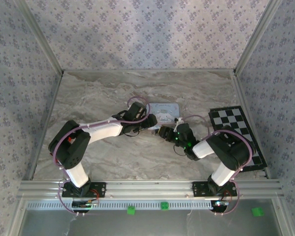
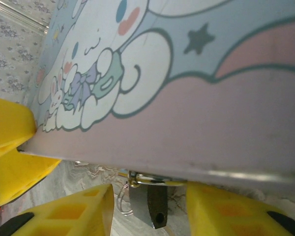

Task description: Unlock the padlock with the key

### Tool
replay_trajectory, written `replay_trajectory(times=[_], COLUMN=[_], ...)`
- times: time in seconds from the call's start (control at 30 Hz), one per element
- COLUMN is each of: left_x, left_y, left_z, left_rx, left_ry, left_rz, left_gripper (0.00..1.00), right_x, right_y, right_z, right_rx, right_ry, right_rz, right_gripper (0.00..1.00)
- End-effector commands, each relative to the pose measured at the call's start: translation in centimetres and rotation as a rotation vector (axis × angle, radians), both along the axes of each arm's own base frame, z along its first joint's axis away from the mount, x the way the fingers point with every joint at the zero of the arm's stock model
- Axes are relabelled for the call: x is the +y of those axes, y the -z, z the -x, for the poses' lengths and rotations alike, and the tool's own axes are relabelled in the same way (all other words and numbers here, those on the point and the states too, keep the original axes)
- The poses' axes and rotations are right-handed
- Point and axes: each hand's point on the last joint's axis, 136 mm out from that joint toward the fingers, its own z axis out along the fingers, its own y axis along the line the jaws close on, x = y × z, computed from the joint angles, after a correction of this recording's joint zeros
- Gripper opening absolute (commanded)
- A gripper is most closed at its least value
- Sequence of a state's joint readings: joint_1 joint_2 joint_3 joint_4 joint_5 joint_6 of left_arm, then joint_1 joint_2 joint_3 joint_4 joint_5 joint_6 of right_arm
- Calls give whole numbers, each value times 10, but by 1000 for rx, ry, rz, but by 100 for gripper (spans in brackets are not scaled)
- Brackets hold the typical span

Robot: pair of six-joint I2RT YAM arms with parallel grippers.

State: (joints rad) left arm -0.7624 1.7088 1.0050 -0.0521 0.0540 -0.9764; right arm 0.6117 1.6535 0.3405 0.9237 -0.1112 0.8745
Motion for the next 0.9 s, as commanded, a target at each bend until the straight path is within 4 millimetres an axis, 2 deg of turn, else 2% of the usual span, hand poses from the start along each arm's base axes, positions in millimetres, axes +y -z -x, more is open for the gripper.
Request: replay_trajectory(times=[0.0, 0.27, 0.6, 0.73, 0.87], left_x=[-4, -24, -16, -15, -13], left_y=[0, 6, 22, 22, 21], left_z=[-1, -25, -41, -42, -42], left_rx=[6, 9, 17, 17, 14], left_ry=[-7, 7, -44, -51, -56], left_rz=[-5, -18, -73, -67, -64], left_gripper=[81, 80, 80, 80, 80], right_x=[-17, -20, -25, -28, -27], right_y=[53, 60, 71, 79, 81], right_z=[23, 18, 19, 19, 17], right_rx=[188, 218, 318, 354, 362], right_ry=[18, 21, 46, 60, 58], right_rz=[160, 329, 453, 461, 448], right_gripper=[46, 49, 49, 44, 30])
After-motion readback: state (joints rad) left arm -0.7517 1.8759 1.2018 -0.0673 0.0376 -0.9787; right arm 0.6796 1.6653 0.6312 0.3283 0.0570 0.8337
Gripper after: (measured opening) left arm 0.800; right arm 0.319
